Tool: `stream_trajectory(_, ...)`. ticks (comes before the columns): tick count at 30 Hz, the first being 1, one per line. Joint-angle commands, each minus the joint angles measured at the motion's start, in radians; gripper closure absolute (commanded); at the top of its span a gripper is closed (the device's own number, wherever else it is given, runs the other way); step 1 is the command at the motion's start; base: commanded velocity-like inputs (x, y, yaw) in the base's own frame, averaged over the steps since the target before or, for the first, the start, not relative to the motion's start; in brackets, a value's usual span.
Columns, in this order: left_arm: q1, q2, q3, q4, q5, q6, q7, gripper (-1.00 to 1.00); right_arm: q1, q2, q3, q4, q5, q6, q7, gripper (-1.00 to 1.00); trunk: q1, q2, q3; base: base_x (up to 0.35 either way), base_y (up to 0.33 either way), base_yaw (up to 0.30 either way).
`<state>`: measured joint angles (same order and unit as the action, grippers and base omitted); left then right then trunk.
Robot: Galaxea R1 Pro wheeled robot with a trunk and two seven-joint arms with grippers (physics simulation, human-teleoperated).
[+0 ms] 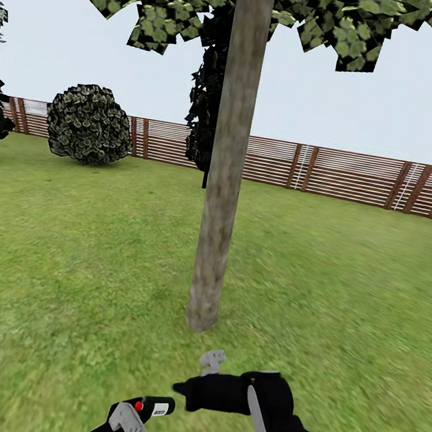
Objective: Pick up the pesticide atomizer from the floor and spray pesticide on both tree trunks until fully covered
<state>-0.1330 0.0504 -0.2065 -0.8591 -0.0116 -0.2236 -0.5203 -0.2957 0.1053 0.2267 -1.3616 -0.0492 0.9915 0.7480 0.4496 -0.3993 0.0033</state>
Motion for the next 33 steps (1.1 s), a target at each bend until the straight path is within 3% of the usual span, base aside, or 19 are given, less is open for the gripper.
stream_trajectory(1,0.000,0.001,-0.002,0.000,-0.001,-0.005,0.000,1.00,0.000,0.002,0.004,0.003,-0.004,0.007,-0.002,1.00,0.000,-0.001,0.000,0.000,0.000,0.000)
stream_trajectory(33,0.000,0.001,-0.019,-0.002,-0.001,-0.006,0.000,1.00,0.000,0.014,0.010,0.029,-0.013,0.006,-0.001,1.00,0.000,-0.001,0.000,0.000,0.000,0.000)
